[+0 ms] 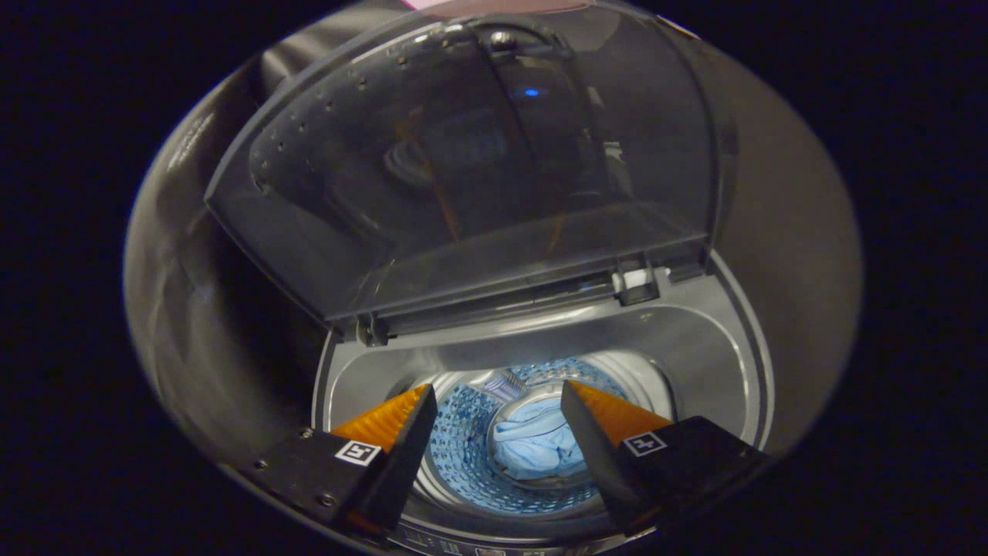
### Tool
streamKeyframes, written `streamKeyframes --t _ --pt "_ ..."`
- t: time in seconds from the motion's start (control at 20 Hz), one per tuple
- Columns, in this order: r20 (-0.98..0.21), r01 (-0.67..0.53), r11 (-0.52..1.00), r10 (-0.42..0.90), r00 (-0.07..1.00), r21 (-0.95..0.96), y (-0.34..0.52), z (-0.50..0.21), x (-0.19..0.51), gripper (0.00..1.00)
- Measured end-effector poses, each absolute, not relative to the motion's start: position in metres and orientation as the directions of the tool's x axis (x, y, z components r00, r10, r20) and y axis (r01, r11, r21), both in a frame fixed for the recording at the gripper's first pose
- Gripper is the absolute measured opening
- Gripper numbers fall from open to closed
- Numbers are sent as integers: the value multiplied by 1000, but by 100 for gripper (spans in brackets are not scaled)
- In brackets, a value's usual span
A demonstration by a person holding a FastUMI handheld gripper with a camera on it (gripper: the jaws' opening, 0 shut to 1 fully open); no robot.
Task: Put the clothes into the washing machine and then close the washing machine lid.
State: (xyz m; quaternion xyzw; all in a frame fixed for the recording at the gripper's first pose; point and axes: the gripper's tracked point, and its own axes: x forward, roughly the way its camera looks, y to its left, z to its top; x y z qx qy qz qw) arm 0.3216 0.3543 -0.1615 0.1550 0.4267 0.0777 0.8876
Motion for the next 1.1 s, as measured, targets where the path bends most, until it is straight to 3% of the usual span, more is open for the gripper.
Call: streamKeyframes --t 0.45,1.1 --pt "-679 -36 967 205 705 254 344 -83 320 98" --pt "-442 -35 970 143 885 242 363 60 387 97"
